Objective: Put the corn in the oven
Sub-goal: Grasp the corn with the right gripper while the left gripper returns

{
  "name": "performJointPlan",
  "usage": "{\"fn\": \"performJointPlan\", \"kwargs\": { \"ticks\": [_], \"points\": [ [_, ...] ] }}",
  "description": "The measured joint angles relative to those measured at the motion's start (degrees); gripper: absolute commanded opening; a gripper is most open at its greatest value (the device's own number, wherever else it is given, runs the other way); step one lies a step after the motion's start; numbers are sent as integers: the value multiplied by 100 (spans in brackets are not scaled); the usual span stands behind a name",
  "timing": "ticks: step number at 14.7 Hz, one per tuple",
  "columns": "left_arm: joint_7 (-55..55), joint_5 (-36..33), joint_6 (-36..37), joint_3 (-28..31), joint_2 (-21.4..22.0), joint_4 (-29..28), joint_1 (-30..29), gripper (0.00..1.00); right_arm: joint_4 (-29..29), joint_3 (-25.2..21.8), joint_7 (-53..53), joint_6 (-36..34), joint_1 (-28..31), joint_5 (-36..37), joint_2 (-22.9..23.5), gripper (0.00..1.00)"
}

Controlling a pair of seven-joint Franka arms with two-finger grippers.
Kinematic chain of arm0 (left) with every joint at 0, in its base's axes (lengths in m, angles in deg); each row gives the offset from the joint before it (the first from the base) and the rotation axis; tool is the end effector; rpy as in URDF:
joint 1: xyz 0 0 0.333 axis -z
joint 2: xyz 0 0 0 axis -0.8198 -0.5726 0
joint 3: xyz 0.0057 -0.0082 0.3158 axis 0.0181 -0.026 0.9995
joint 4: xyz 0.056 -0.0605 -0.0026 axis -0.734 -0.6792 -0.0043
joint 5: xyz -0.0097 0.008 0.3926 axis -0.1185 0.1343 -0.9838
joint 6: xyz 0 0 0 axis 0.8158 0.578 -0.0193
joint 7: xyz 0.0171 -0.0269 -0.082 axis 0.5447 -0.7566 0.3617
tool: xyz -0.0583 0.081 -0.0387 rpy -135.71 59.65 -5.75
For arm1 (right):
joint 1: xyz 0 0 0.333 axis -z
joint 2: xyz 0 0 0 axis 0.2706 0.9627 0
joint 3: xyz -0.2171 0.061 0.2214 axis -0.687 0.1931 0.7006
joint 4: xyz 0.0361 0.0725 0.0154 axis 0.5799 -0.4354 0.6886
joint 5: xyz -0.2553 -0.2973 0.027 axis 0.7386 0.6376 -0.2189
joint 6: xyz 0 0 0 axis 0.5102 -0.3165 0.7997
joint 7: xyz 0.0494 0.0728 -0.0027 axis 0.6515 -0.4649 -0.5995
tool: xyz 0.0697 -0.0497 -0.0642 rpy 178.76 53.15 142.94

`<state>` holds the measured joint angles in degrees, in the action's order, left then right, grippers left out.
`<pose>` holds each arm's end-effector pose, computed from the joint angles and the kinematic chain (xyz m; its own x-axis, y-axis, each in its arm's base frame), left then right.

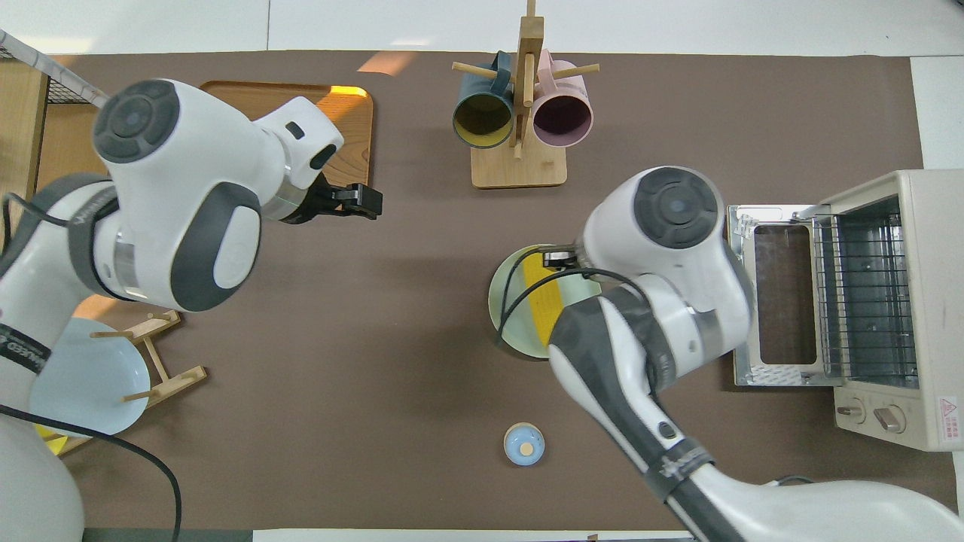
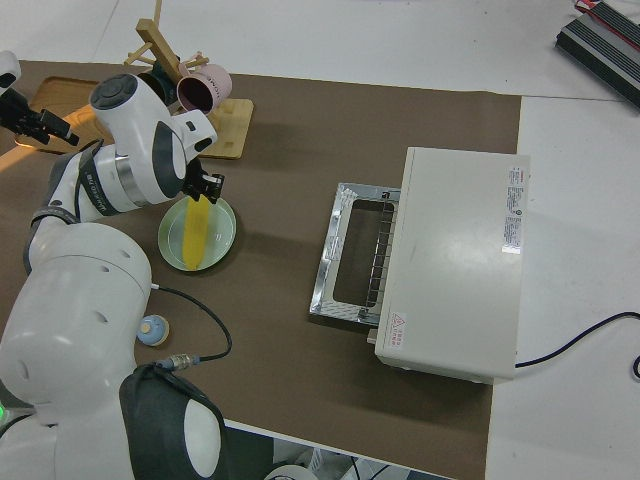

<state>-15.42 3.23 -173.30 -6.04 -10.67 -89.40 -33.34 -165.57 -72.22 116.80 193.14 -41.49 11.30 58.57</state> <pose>0.5915 -0.2279 0.4681 0.9902 -0.1317 0.0456 -0.1378 -0.9745 0.1772 0.5394 0.2888 0.3881 0.9998 -0.0184 0.0103 -0.0184 -0.9998 0.0023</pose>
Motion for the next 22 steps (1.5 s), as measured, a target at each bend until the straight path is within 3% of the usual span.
{"fn": "performJointPlan", "kwargs": {
  "ticks": [4, 8, 9, 11, 13, 14, 15, 19, 22],
  "points": [
    [-730, -477, 1230, 11, 40, 856, -716, 100, 489, -10, 1133, 262, -871, 364, 845, 43],
    [-739, -870, 1926, 16, 401, 1064, -813, 100, 478, -12, 1305, 751, -1106, 367, 1142, 42],
    [-739, -974, 2076, 16, 522, 1065, -826, 100, 473, -13, 1338, 809, -1151, 373, 1190, 34],
    [-738, -1049, 2343, 16, 752, 1065, -852, 100, 451, -15, 1344, 819, -1175, 374, 1218, 1],
    [-736, -1059, 2488, 15, 922, 1064, -858, 100, 420, -35, 1344, 818, -1174, 384, 1219, 0],
    [-736, -1060, 2521, 15, 971, 1063, -858, 100, 412, -43, 1344, 818, -1172, 418, 1219, 1],
    [-735, -1061, 2542, 14, 1002, 1062, -858, 100, 412, -43, 1344, 818, -1172, 455, 1217, 16],
    [-706, -1061, 2552, 7, 1026, 1055, -859, 100, 416, -45, 1344, 817, -1155, 580, 1214, 40],
    [-695, -1061, 2552, -1, 1034, 1047, -859, 100, 392, -81, 1344, 817, -1129, 608, 1222, 46]
  ]
}}
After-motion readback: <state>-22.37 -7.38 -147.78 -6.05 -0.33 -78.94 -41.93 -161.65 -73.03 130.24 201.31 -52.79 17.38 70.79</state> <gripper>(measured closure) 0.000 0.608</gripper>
